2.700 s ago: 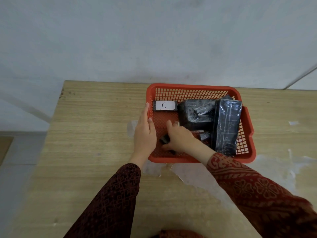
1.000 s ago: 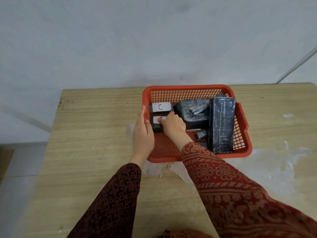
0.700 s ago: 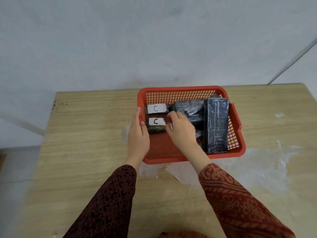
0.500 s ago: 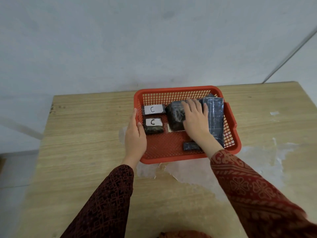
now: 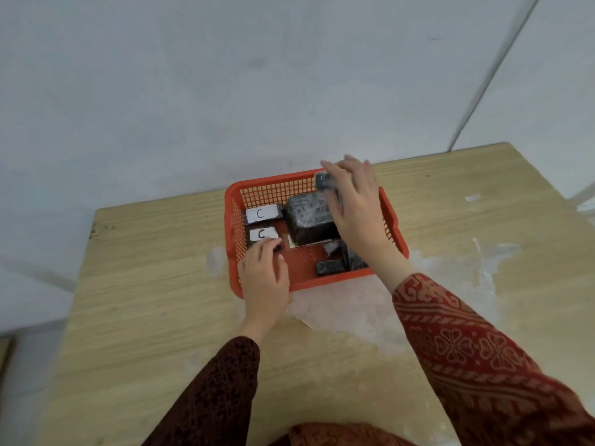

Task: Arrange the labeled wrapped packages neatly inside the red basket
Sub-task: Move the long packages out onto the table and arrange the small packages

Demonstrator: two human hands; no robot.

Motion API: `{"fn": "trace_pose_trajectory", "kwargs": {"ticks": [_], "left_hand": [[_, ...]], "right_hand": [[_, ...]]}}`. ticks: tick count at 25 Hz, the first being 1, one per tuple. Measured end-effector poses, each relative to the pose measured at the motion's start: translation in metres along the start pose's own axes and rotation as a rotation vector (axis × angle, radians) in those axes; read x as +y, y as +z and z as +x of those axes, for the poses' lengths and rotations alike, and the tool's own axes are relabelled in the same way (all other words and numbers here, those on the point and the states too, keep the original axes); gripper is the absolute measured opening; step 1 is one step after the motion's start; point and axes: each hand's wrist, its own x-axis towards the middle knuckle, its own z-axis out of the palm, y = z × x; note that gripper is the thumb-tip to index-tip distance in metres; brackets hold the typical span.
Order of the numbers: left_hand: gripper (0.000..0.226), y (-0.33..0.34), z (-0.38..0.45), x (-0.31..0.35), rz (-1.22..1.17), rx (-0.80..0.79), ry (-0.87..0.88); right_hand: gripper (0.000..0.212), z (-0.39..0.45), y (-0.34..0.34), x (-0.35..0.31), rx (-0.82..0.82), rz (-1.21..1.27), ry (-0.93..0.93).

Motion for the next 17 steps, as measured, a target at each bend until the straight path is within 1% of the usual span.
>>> {"fn": "trace_pose_trajectory", "kwargs": {"ticks": [1, 3, 5, 6, 7, 9, 11, 14, 15, 17], "left_hand": [[0.03, 0.006, -0.007, 0.006, 0.023, -0.034, 0.015], [0.032, 0.018, -0.019, 0.016, 0.113, -0.071, 0.031], [0.033, 0.026, -0.027, 0.02, 0.203, -0.082, 0.04], [0.032, 0.028, -0.029, 0.021, 0.24, -0.092, 0.043], [0.032, 0.029, -0.03, 0.021, 0.276, -0.105, 0.046], [0.036, 0.028, -0.03, 0.021, 0.34, -0.129, 0.065], [0.04, 0.028, -0.031, 0.018, 0.381, -0.13, 0.112], [0.04, 0.028, -0.032, 0.017, 0.421, -0.104, 0.147], [0.039, 0.029, -0.033, 0.018, 0.432, -0.092, 0.146], [0.038, 0.031, -0.034, 0.019, 0.453, -0.06, 0.142]], "right_hand": [[0.039, -0.007, -0.012, 0.005, 0.04, -0.028, 0.033], [0.043, -0.029, -0.033, 0.03, 0.008, -0.086, 0.184], [0.044, -0.061, -0.051, 0.065, -0.062, -0.045, 0.461], [0.04, -0.079, -0.056, 0.083, -0.086, -0.009, 0.617], [0.036, -0.097, -0.06, 0.097, -0.134, -0.002, 0.75], [0.036, -0.13, -0.062, 0.117, -0.329, -0.046, 0.9], [0.04, -0.151, -0.06, 0.126, -0.5, -0.066, 0.924], [0.046, -0.157, -0.059, 0.134, -0.64, -0.177, 0.855], [0.049, -0.152, -0.059, 0.134, -0.625, -0.193, 0.848], [0.049, -0.134, -0.059, 0.129, -0.444, -0.077, 0.819]]}}
